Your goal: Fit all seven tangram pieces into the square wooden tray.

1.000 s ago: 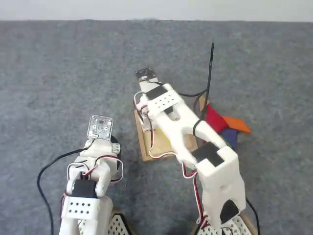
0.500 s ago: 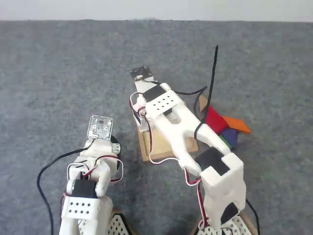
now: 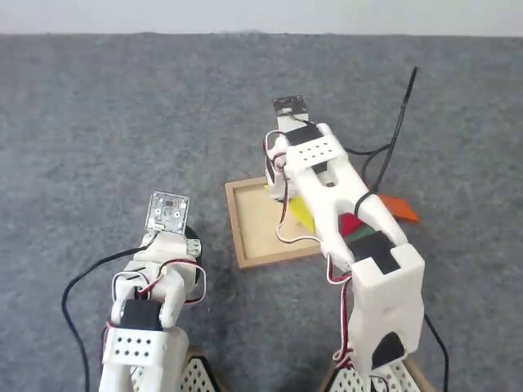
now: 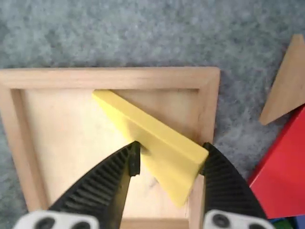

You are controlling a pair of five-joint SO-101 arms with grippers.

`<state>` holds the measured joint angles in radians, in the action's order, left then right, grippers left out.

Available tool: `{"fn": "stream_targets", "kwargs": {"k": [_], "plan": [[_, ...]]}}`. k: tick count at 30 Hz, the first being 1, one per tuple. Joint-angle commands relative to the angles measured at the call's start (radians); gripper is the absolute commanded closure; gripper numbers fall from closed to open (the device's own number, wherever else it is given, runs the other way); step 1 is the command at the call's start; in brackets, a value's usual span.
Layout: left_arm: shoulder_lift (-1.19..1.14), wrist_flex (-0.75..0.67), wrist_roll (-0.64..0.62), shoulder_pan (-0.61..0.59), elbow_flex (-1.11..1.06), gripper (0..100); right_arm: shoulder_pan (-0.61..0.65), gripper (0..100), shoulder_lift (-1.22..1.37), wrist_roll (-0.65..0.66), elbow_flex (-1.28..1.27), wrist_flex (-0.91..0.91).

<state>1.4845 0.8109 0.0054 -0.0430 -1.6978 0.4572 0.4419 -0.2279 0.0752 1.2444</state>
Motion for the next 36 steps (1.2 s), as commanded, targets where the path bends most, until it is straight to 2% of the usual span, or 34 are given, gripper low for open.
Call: {"fn": "stream_targets", "kwargs": {"k": [1,11,15,19,31,36], "plan": [[0.017,0.005,-0.006,-0.003,0.008,98,-0.024,79.7,-0.015,0.038,0.055,-0.013],[0.017,0.005,-0.006,-0.003,0.008,98,0.051,79.4,-0.005,0.041,0.055,0.035],[0.017,0.005,-0.006,-0.003,0.008,98,0.048,70.3,-0.024,0.043,0.078,0.038],[0.017,0.005,-0.006,-0.003,0.008,98,0.053,63.9,-0.058,0.109,0.08,0.045],[0.017,0.005,-0.006,-0.003,0.008,98,0.076,64.1,0.004,0.117,-0.023,-0.007],[0.017,0.005,-0.006,-0.003,0.008,98,0.177,64.1,0.031,0.118,-0.021,-0.004]]}}
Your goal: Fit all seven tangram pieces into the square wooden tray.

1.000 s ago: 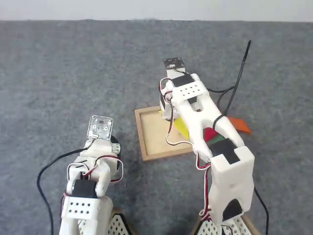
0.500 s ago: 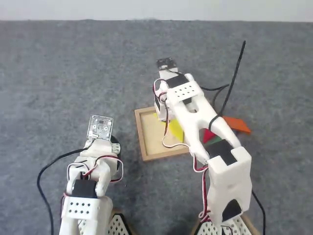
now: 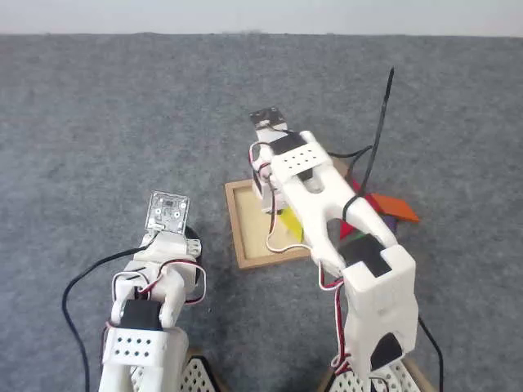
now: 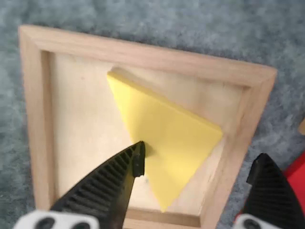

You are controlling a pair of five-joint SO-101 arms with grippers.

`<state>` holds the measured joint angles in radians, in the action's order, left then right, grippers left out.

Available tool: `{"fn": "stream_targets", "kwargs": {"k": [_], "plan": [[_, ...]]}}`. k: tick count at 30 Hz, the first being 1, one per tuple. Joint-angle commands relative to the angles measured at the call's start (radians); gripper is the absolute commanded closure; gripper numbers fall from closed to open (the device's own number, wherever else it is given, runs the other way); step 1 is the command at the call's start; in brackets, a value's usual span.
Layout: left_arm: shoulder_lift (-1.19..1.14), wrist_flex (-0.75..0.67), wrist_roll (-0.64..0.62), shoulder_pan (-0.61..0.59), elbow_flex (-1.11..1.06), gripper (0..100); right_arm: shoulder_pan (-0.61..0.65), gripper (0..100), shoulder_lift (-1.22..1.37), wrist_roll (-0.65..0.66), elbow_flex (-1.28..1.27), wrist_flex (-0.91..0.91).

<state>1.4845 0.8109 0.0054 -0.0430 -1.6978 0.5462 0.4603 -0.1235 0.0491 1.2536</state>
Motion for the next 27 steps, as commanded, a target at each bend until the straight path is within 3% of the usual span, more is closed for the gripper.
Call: {"fn": "stream_targets", "kwargs": {"k": [1,5,9,16,22,27], "plan": [[0.017,0.005,-0.006,-0.003,0.008,98,0.114,64.1,0.013,0.014,0.005,-0.013],[0.017,0.005,-0.006,-0.003,0.008,98,0.211,64.1,0.012,0.015,0.017,-0.016],[0.017,0.005,-0.006,-0.003,0.008,98,0.223,64.1,-0.013,0.015,0.023,-0.007],[0.017,0.005,-0.006,-0.003,0.008,98,0.177,64.1,-0.189,0.008,-0.003,0.045],[0.017,0.005,-0.006,-0.003,0.008,98,0.028,65.0,-0.348,0.008,-0.204,-0.097],[0.017,0.005,-0.006,-0.003,0.008,98,-0.07,86.5,-0.406,0.017,-0.374,-0.268]]}}
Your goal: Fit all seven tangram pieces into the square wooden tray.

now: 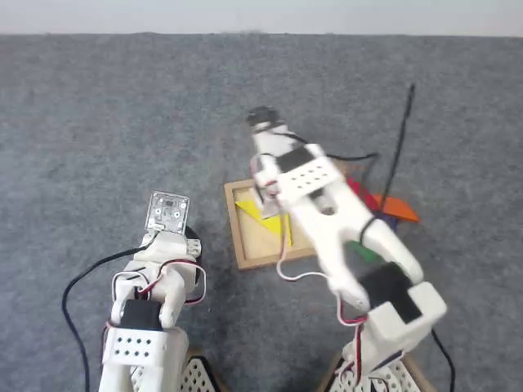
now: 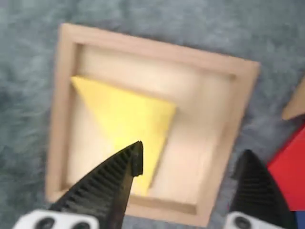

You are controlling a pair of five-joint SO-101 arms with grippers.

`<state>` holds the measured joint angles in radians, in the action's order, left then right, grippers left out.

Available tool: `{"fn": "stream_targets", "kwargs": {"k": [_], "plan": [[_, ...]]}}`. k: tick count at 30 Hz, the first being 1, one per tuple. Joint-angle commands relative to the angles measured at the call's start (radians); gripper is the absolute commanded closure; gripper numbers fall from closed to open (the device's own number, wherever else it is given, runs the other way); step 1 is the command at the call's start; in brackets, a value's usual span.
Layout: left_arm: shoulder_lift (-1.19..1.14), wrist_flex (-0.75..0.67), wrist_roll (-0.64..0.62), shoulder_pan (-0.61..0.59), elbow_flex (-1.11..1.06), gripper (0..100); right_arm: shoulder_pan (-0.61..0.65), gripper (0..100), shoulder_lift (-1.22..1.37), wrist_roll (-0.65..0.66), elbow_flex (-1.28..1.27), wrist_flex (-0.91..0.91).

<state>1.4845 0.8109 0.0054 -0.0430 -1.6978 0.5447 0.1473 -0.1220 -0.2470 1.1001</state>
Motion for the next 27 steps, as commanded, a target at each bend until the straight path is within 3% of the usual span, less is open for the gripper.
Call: {"fn": "stream_targets", "kwargs": {"k": [1,3,13,27], "plan": [[0.017,0.005,-0.006,-0.003,0.008,98,-0.077,91.5,-0.09,0.015,-0.097,-0.142],[0.017,0.005,-0.006,-0.003,0.008,98,-0.085,99.6,-0.073,0.015,-0.121,-0.206],[0.017,0.005,-0.006,-0.003,0.008,98,-0.065,99.1,0.022,0.017,-0.124,-0.228],[0.017,0.005,-0.006,-0.003,0.008,98,0.114,99.1,0.022,0.078,-0.127,-0.232]]}}
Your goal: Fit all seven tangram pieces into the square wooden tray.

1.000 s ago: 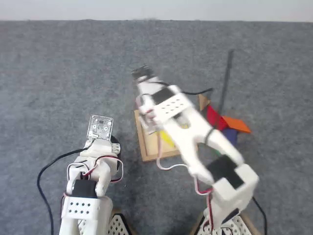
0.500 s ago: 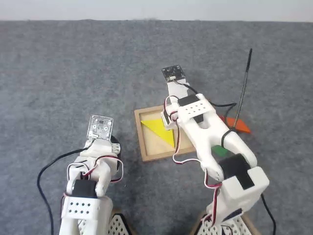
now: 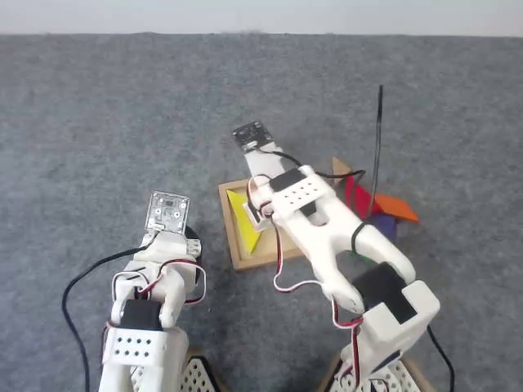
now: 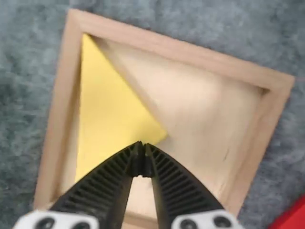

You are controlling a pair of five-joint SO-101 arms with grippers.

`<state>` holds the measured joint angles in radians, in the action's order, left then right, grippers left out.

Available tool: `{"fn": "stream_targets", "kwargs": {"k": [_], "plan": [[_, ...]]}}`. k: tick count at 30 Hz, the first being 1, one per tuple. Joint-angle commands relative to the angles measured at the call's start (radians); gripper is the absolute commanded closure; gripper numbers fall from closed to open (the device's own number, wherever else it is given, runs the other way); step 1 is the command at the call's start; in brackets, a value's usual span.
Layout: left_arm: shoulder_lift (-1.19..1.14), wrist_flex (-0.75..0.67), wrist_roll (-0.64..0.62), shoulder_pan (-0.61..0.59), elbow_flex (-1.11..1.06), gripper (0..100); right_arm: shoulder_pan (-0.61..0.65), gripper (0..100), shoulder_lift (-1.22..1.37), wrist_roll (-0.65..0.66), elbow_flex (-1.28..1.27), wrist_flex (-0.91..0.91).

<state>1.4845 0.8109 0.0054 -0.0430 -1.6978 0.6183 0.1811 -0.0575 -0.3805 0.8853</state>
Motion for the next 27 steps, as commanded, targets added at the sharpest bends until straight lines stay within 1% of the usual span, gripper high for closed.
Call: {"fn": "stream_targets", "kwargs": {"k": [1,7,12,15,18,22,24,27], "plan": [[0.017,0.005,-0.006,-0.003,0.008,98,0.042,99.1,-0.013,0.014,0.009,-0.019],[0.017,0.005,-0.006,-0.003,0.008,98,0.042,99.1,-0.015,0.014,0.046,-0.013],[0.017,0.005,-0.006,-0.003,0.008,98,0.13,99.1,-0.013,0.015,0.028,-0.016],[0.017,0.005,-0.006,-0.003,0.008,98,0.128,99.1,-0.016,0.015,0.025,-0.01],[0.017,0.005,-0.006,-0.005,0.008,98,0.087,99.1,-0.071,0.015,0.018,-0.002],[0.017,0.005,-0.006,-0.005,0.008,98,0.002,99.0,-0.231,0.015,0.018,0.087],[0.017,0.005,-0.006,-0.005,0.008,98,-0.065,98.9,-0.305,0.017,0.018,0.139],[0.017,0.005,-0.006,-0.005,0.008,98,-0.209,98.8,-0.354,0.084,0.005,0.18]]}}
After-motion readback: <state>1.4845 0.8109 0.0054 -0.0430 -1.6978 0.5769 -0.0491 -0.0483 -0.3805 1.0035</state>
